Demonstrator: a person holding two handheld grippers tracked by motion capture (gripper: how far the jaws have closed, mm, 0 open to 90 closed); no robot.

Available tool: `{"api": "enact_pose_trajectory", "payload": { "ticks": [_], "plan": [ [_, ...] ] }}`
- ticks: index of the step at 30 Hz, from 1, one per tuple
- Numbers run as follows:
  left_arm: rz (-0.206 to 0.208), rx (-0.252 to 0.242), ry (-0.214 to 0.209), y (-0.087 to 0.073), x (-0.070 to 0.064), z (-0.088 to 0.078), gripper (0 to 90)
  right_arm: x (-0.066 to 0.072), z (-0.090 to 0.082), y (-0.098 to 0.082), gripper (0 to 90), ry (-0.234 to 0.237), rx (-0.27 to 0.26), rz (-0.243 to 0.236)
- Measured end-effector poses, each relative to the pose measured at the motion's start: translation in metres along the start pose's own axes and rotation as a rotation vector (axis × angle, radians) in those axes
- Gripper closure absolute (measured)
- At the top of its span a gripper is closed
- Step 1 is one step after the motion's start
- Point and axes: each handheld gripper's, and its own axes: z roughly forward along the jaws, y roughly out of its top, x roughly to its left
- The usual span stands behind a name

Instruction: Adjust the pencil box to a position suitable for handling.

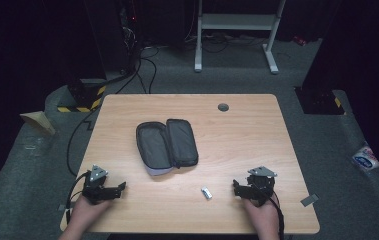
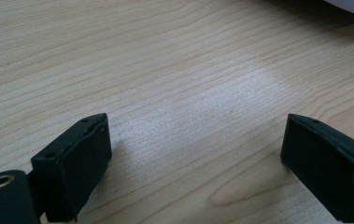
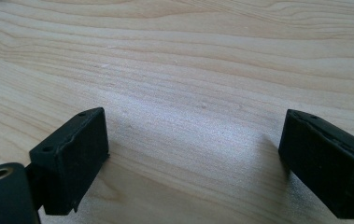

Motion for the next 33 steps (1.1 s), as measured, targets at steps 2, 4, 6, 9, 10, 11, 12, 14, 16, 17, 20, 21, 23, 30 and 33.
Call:
{"api": "enact_pose_trajectory", "payload": {
  "ticks": [2,4,6,9,10,11,12,14,16,17,20,21,23,30,33],
  "plan": [
    [-0.001,0.001,0.002,0.0001,0.0001,0.0,8.8,0.0001,-0.0003,-0.0002,8.3,0.001,0.001,0.001],
    [-0.003,0.0,0.006,0.0002,0.0002,0.0003,8.8,-0.0001,-0.0003,-0.0003,8.3,0.001,-0.001,-0.001],
    [-0.006,-0.001,0.008,0.0005,0.0003,0.0006,8.7,-0.0001,-0.0004,-0.0004,8.4,0.001,-0.001,-0.001],
    [-0.004,0.001,0.011,0.0008,0.0007,0.0007,8.8,-0.0002,-0.0006,-0.0007,8.5,0.003,-0.002,-0.003],
    [-0.002,0.002,0.011,0.0008,0.0008,0.0006,8.7,-0.0002,-0.0006,-0.0008,8.5,0.002,-0.003,-0.003],
    [-0.003,0.001,0.011,0.0008,0.0007,0.0006,8.7,-0.0002,-0.0007,-0.0008,8.5,0.003,-0.002,-0.004],
    [-0.003,0.002,0.012,0.0008,0.0007,0.0005,8.7,-0.0002,-0.0007,-0.0008,8.5,0.003,-0.002,-0.004],
    [-0.006,0.002,0.016,0.0007,0.0004,0.0005,8.7,-0.0002,-0.0006,-0.0008,8.5,0.002,-0.004,-0.003],
    [-0.011,0.0,0.023,0.0006,-0.0005,0.0006,8.6,-0.0003,-0.0006,-0.0008,8.5,0.002,-0.003,-0.003],
    [-0.011,0.0,0.023,0.0006,-0.0005,0.0006,8.7,-0.0003,-0.0007,-0.0008,8.5,0.003,-0.002,-0.004],
    [-0.01,0.0,0.027,0.0008,-0.0005,0.0006,8.8,-0.0003,-0.0008,-0.0009,8.7,0.003,-0.003,-0.005],
    [-0.01,0.0,0.023,0.0007,-0.0008,0.0003,9.3,-0.0001,-0.0008,-0.001,8.9,0.001,-0.003,-0.002],
    [-0.003,-0.007,0.018,0.0005,-0.0008,-0.0001,13.6,-0.0002,-0.0007,-0.0008,9.3,0.001,-0.004,-0.004],
    [0.009,-0.02,0.001,0.0017,-0.0024,-0.0029,28.0,0.0002,-0.0001,-0.0002,9.7,-0.003,-0.006,-0.002],
    [0.01,-0.01,-0.003,0.0038,-0.004,-0.0039,39.2,0.0002,-0.0002,-0.0001,9.7,-0.002,-0.005,-0.002]
  ]
}}
